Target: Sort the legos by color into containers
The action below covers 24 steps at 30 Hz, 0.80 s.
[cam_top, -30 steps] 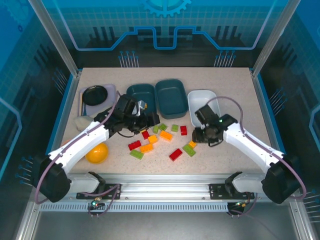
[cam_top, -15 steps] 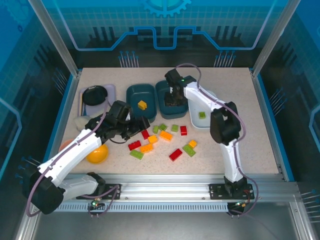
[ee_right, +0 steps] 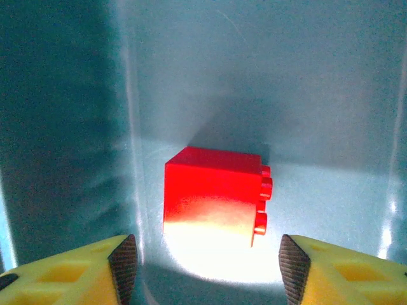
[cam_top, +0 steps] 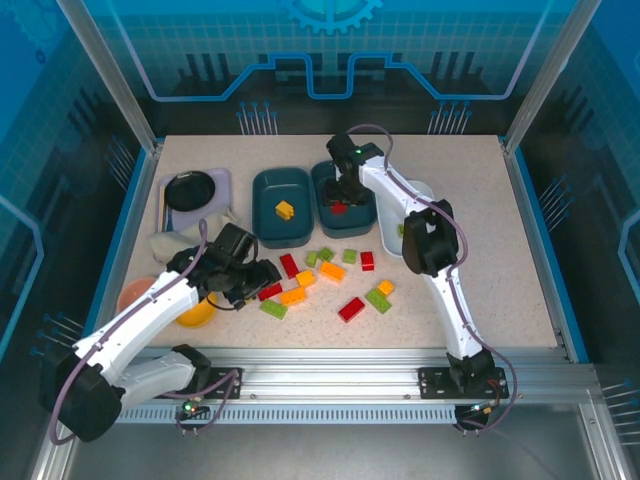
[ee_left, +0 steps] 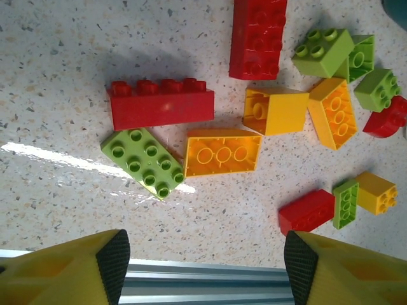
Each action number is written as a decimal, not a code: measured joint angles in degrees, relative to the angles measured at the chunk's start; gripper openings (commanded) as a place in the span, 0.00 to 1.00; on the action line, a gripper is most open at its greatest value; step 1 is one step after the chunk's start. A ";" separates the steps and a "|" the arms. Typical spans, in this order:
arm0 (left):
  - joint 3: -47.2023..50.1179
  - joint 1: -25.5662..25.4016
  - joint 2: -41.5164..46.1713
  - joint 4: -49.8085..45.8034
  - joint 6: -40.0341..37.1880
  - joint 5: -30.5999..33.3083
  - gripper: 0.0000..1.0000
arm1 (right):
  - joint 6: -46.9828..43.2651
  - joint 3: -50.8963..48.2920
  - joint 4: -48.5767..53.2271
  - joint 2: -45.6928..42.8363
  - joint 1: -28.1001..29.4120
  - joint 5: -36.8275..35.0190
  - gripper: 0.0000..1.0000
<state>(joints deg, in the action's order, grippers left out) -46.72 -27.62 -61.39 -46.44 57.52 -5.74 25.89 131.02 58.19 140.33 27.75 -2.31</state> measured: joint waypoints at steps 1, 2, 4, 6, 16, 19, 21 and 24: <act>-0.02 0.00 -0.59 0.11 -0.04 -0.11 0.69 | -0.24 -1.86 -0.85 -1.44 0.13 0.00 0.65; -0.02 -0.02 -1.42 0.33 -0.33 -0.15 0.70 | -0.42 -4.17 -1.49 -3.32 0.33 -0.04 0.67; -0.35 -0.48 -4.68 0.37 -1.03 -0.28 0.71 | -1.01 -12.63 -4.74 -10.25 0.90 -0.09 0.67; -1.36 -1.55 -8.74 0.42 -2.95 -0.39 0.71 | -1.46 -22.47 -8.72 -19.15 1.75 -0.11 0.67; -15.91 -9.53 -24.24 0.57 -36.83 1.25 0.72 | -1.29 -71.17 -28.57 -63.32 5.16 3.41 0.71; -16.61 -9.97 -27.54 0.28 -46.45 2.32 0.72 | -0.02 -81.79 -30.91 -70.79 5.09 7.17 0.76; -16.59 -10.05 -29.31 0.15 -51.78 2.89 0.73 | 0.85 -87.23 -31.28 -76.28 5.09 10.12 0.81; -16.46 -10.45 -30.67 0.46 -57.59 3.39 0.75 | 1.88 -91.36 -30.84 -84.76 5.03 12.90 0.83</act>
<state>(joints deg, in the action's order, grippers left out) -63.18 -38.06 -92.05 -45.98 -0.08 -2.35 27.77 39.66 27.35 55.57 32.77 10.59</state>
